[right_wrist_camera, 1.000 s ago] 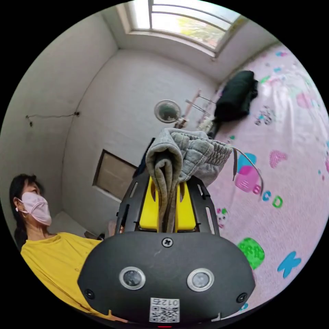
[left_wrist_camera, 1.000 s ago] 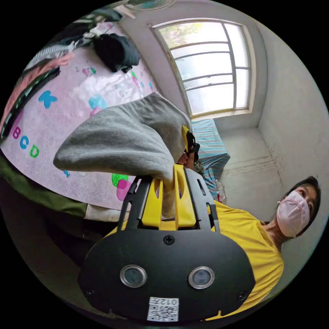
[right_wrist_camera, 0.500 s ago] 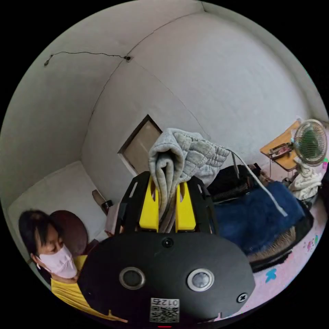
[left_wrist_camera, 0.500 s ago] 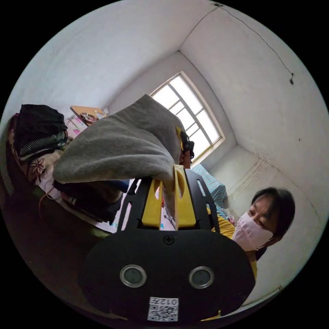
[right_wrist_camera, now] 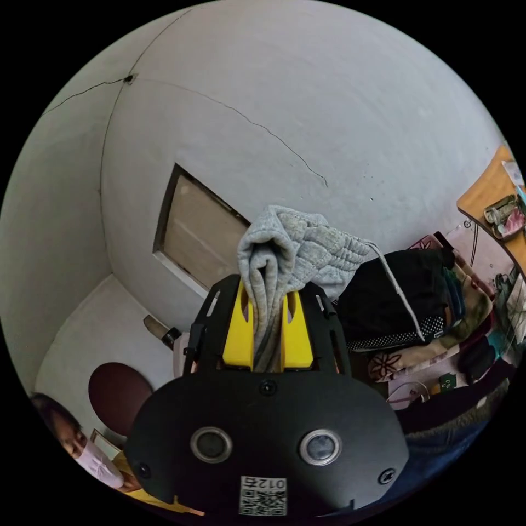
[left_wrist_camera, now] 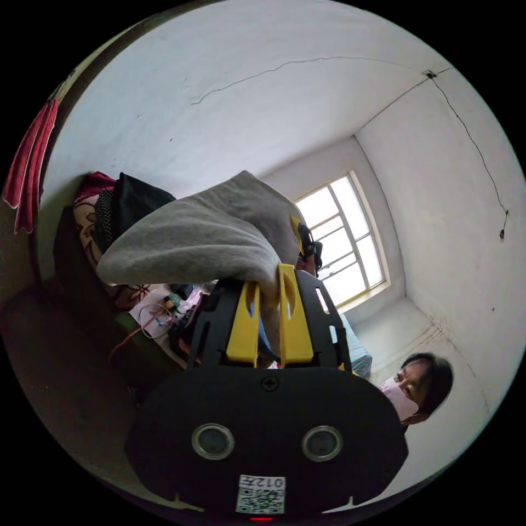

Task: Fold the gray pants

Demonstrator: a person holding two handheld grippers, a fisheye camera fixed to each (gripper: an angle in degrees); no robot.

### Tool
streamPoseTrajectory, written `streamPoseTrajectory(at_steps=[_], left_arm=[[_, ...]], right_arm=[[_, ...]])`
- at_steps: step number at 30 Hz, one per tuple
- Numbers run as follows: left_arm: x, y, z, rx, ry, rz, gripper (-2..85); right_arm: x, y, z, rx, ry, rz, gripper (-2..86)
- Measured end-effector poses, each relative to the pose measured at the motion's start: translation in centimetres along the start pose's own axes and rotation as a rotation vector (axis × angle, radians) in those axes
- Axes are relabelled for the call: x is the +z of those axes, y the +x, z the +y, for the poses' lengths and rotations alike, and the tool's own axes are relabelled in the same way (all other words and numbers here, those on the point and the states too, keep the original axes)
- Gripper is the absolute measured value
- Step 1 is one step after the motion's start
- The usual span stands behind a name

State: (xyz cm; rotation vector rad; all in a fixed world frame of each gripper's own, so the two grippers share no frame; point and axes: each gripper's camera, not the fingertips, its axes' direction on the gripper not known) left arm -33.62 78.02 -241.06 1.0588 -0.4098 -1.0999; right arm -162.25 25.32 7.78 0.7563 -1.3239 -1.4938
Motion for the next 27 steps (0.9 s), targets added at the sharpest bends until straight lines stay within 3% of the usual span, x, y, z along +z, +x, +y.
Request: streamPoseTrajectory(at_steps=[8,15,18,22,23,25,27], left_arm=[[4.6,-12.3,-20.0,-0.1,-0.05,-0.049,8.2],[9.7,-17.1,-39.1,0.147,-0.248,-0.068,8.0],[12.5,-24.7,-40.2,0.058,-0.376,-0.092,7.6],[17.5,-43.3,-37.7,-0.303,-0.554,-0.01,6.2],[17.7,-45.5,-37.3,-0.35,-0.546,0.014,6.0],[17.9,-50.6,-36.3,-0.416,-0.465,0.226,5.4],[17.8,-51.8,-36.6,-0.397,-0.46,0.26,5.1]], right_arm=[[10.4,12.7,-8.3,0.141,0.048,0.109,5.8],[13.1,17.3,-12.3,0.062,0.228,0.126,6.1],[15.2,22.3,-10.3,0.219,0.198,0.235,6.3],[19.4,33.4,-4.9,0.637,0.075,0.381,6.4],[19.8,34.6,-3.8,0.646,0.138,0.374,6.4],[20.3,35.2,-3.2,0.631,0.191,0.309,6.4],[20.8,34.9,-3.6,0.616,0.173,0.324,6.4]])
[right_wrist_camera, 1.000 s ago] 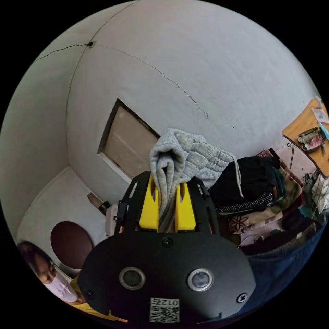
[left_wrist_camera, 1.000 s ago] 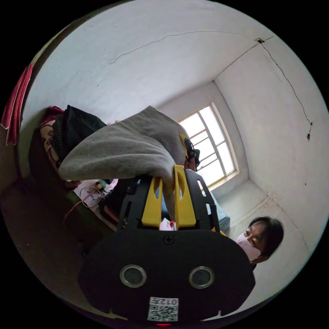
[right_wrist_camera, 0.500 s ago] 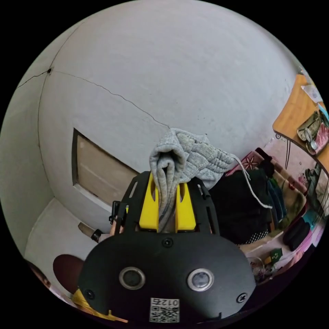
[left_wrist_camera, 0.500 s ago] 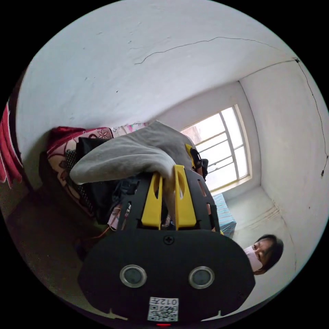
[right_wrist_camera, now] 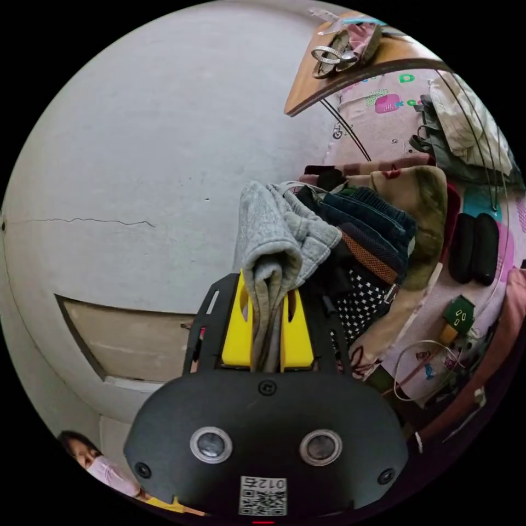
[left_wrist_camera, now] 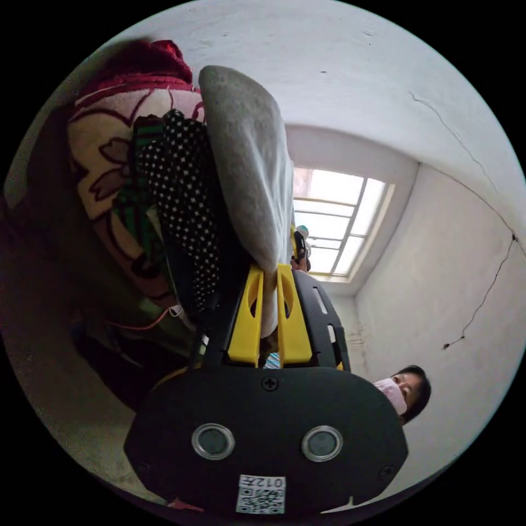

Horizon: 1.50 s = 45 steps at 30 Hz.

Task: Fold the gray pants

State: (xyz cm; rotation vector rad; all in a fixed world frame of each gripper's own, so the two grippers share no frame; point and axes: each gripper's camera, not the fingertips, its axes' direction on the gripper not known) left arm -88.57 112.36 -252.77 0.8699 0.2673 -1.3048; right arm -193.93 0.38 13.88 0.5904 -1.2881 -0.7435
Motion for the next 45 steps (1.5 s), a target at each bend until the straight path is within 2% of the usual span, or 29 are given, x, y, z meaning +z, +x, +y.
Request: streamPoseTrajectory(at_steps=[3,7,10,12,14,17,19,22,24,27,32,34,36,39,42,45], left_arm=[[-0.5,1.4,-1.6,0.064,-0.029,-0.049,4.7],[-1.5,6.4,-3.8,0.22,-0.037,-0.19,4.3],[-1.1,3.6,-4.4,0.129,-0.087,-0.233,3.9],[-1.1,0.7,-3.8,0.061,-0.089,-0.192,3.5],[-1.9,-0.7,-2.6,0.067,-0.02,-0.094,3.1],[-3.8,0.1,0.3,0.136,0.124,-0.117,2.3],[-4.8,3.4,3.6,0.213,0.333,-0.274,1.7],[-1.8,10.6,6.4,0.424,0.436,-0.529,1.1],[2.0,14.2,6.9,0.555,0.397,-0.617,0.8],[9.3,16.8,5.9,0.664,0.22,-0.679,0.7],[19.4,15.8,4.5,0.64,-0.028,-0.742,0.6],[23.0,14.6,4.9,0.616,-0.083,-0.791,0.5],[25.0,13.7,5.6,0.591,-0.117,-0.8,0.5],[26.7,13.0,7.8,0.571,-0.113,-0.766,0.4],[28.2,12.8,10.6,0.554,-0.107,-0.748,0.4],[29.7,13.8,14.4,0.563,-0.077,-0.766,0.4]], right_arm=[[0.5,-2.1,0.3,-0.05,0.015,0.056,6.2],[0.5,-5.8,2.1,-0.23,0.096,0.05,6.2],[2.0,-1.9,3.0,0.009,0.088,0.045,6.5],[2.3,0.0,3.7,0.078,0.12,-0.053,6.9],[2.4,-0.2,4.5,0.07,0.134,-0.095,7.3],[2.1,-1.4,4.8,0.095,0.114,-0.084,7.7],[1.8,-2.3,5.3,0.107,0.118,-0.065,8.0],[1.0,-3.5,6.9,0.14,0.122,-0.044,8.5],[-0.2,-4.3,8.0,0.155,0.145,-0.018,8.7],[-2.6,-6.7,10.3,0.163,0.222,0.062,8.5],[-5.0,-16.1,14.6,-0.16,0.385,0.323,4.6],[-4.2,-18.2,15.2,-0.242,0.35,0.309,3.3],[-2.8,-19.1,15.3,-0.254,0.272,0.297,2.5],[-0.2,-18.5,15.2,-0.17,0.131,0.384,1.6],[-1.8,-19.1,16.9,-0.132,0.167,0.291,1.1],[-5.5,-23.2,20.5,-0.194,0.256,0.269,0.9]])
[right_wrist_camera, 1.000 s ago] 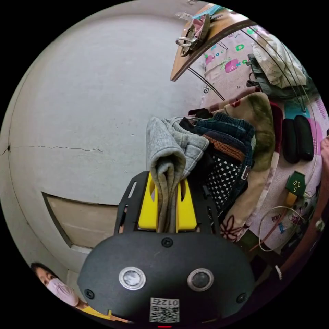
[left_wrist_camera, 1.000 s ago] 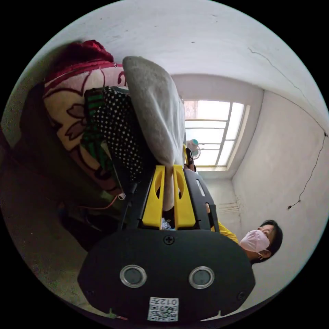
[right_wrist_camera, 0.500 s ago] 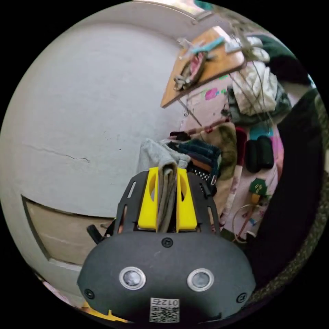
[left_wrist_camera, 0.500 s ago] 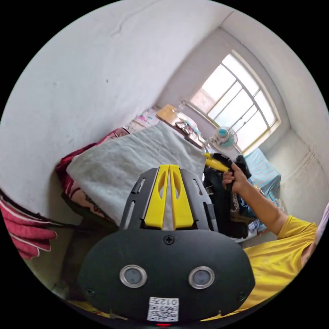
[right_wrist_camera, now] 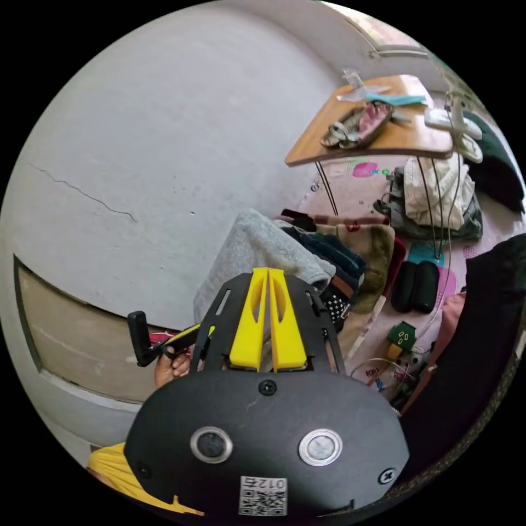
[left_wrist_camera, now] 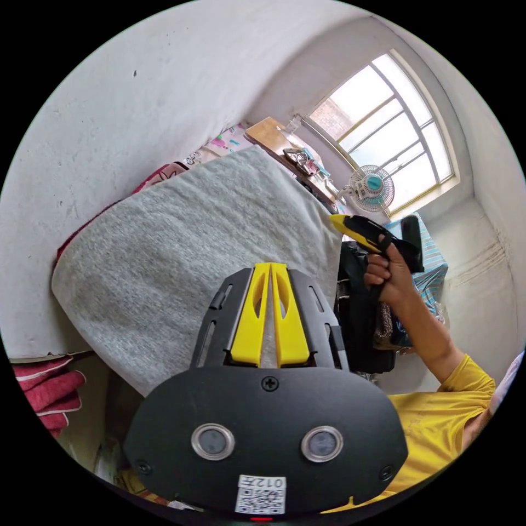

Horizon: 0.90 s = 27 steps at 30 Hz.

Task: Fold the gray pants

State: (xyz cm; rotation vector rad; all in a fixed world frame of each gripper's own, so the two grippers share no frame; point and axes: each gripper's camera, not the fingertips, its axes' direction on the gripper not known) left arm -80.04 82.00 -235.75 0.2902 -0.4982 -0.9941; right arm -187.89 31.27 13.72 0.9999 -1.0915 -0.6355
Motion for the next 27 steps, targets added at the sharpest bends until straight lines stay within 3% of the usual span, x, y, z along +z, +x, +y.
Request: streamPoseTrajectory(at_steps=[7,9,13,17,21,27], left_arm=[[-5.3,17.2,10.6,0.193,0.379,-0.007,0.5],[-5.4,24.1,14.6,0.325,0.472,0.004,0.5],[-1.3,42.3,25.2,0.58,0.566,0.016,0.4],[5.9,59.1,35.6,0.776,0.546,0.074,0.3],[17.1,76.0,46.9,0.828,0.504,0.249,0.4],[35.3,97.9,58.5,0.951,0.21,0.523,0.2]], right_arm=[[-22.7,-6.8,10.9,-0.198,0.307,-0.22,0.8],[-29.5,-7.2,15.0,-0.256,0.407,-0.197,0.8],[-44.2,-6.1,25.9,-0.357,0.608,0.035,0.8],[-56.7,-3.5,36.7,-0.408,0.682,0.305,0.8],[-65.9,-0.1,44.9,-0.331,0.66,0.419,0.9],[-77.7,1.6,56.5,-0.207,0.604,0.873,1.6]])
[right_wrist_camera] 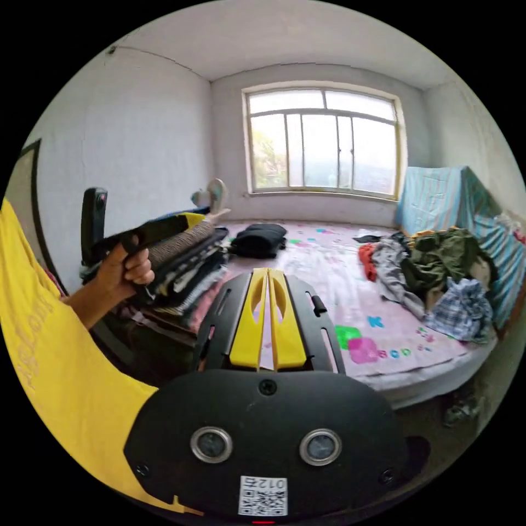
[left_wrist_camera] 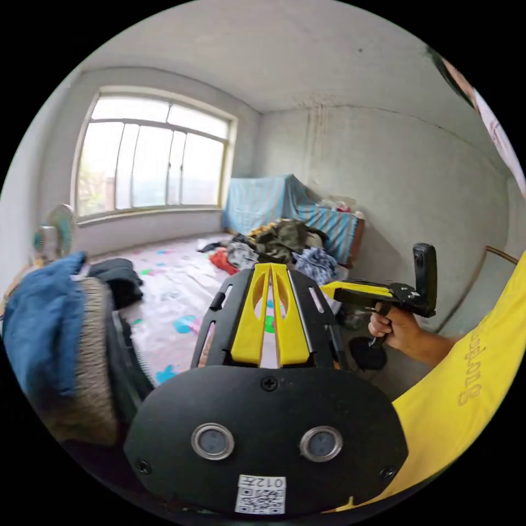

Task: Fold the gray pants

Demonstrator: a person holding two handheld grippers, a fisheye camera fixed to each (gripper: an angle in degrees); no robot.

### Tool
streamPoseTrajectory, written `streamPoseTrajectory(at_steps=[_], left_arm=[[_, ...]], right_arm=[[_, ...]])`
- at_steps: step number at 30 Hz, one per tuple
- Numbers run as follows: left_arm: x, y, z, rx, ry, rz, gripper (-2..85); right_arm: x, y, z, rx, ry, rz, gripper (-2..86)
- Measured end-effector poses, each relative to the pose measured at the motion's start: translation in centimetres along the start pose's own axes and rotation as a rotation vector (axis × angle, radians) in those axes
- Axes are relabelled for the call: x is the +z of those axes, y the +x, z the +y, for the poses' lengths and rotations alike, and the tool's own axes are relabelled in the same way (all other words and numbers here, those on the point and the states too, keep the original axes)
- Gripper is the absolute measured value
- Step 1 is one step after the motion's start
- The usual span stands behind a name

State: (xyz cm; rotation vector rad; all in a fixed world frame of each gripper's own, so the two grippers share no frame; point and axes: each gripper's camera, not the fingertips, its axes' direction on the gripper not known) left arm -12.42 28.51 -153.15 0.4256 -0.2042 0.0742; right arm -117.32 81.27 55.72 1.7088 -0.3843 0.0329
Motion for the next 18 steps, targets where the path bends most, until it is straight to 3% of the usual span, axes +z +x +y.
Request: streamPoseTrajectory(at_steps=[4,8,15,18], left_arm=[[15.8,8.1,-1.0,0.027,-0.023,0.185,0.2],[30.0,14.0,-1.6,-0.012,-0.097,0.345,0.2],[58.2,23.3,-1.3,-0.054,-0.176,0.52,0.4],[70.1,26.2,-1.4,-0.126,-0.271,0.597,0.4]], right_arm=[[-6.8,8.2,2.0,0.105,0.086,0.327,5.2],[-10.9,19.0,3.2,0.315,0.071,0.289,3.8],[-12.8,33.8,-0.5,0.259,0.027,0.386,2.0],[-13.1,42.6,-3.6,0.355,-0.032,0.399,1.6]])
